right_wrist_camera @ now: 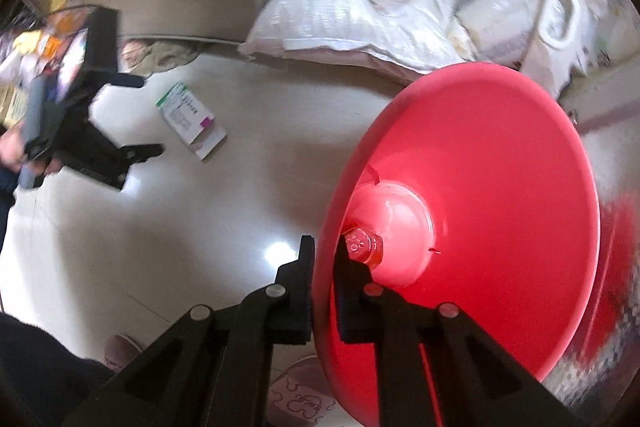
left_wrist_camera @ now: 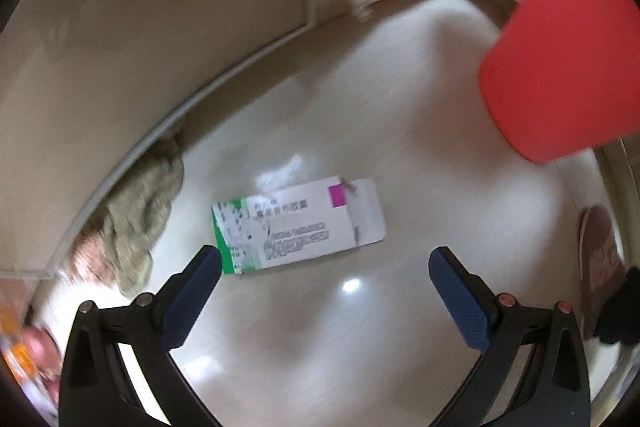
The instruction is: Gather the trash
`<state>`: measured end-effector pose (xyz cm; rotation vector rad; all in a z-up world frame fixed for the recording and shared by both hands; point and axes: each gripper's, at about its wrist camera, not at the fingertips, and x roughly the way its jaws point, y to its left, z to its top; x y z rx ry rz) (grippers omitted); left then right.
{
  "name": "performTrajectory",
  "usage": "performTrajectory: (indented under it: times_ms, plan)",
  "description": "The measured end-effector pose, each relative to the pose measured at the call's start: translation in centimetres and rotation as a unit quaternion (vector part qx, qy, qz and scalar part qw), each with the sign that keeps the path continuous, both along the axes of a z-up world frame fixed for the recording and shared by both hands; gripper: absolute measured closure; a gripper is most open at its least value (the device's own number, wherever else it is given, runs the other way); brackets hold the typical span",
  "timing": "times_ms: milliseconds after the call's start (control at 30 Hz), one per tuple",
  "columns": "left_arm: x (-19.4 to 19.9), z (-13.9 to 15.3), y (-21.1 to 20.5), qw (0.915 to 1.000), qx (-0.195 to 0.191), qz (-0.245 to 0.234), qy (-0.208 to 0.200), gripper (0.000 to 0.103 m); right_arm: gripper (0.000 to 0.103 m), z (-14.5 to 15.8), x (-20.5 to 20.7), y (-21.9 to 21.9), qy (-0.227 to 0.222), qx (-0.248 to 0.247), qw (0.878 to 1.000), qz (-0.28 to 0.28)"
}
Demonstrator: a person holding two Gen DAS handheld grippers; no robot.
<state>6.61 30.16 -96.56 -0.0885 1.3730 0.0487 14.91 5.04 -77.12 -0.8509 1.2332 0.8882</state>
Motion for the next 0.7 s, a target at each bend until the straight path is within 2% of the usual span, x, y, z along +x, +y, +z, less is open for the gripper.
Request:
performTrajectory:
  times_ms: [67, 133, 200, 267, 333, 467, 567, 633, 700]
  plan:
    - [0.1, -1.0, 1.0, 0.9997, 0.001, 0.026, -0.001, 0.000, 0.095, -0.3, -0.3, 0.5, 0.002, 0.000, 1.000, 0.013]
    - [0.3, -1.9, 1.4, 0.9998, 0.010, 0.015, -0.001, 0.000, 0.095, -0.4, -0.4, 0.8, 0.004, -0.003, 1.000, 0.021]
    - [0.3, -2.5, 1.1, 0.9991, 0.008, -0.041, -0.006, 0.000, 0.095, -0.4, -0.7, 1.3, 0.005, -0.006, 0.999, 0.032]
    - [0.5, -2.9, 0.6, 0.9937, 0.031, -0.107, -0.009, 0.000, 0.095, -0.5, -1.0, 1.7, 0.006, -0.012, 0.999, 0.046]
    - [0.9, -3.6, 0.3, 0.9863, 0.060, -0.154, -0.001, 0.000, 0.095, -0.6, -1.3, 2.0, 0.008, -0.017, 0.998, 0.059]
    - [1.9, -5.4, 0.4, 0.9742, 0.079, -0.211, 0.018, 0.001, 0.095, -0.8, -2.0, 2.0, 0.014, -0.024, 0.996, 0.087]
    - [1.9, -7.2, -0.5, 0.9599, 0.081, -0.264, 0.048, 0.001, 0.095, -0.9, -2.2, 1.8, 0.022, -0.026, 0.995, 0.094]
    - [1.6, -8.0, -1.4, 0.9468, 0.102, -0.301, 0.051, 0.001, 0.095, -1.0, -2.3, 1.6, 0.026, -0.025, 0.995, 0.096]
    - [1.5, -8.5, -1.8, 0.9402, 0.111, -0.317, 0.056, 0.000, 0.094, -1.0, -2.5, 1.5, 0.028, -0.023, 0.995, 0.097]
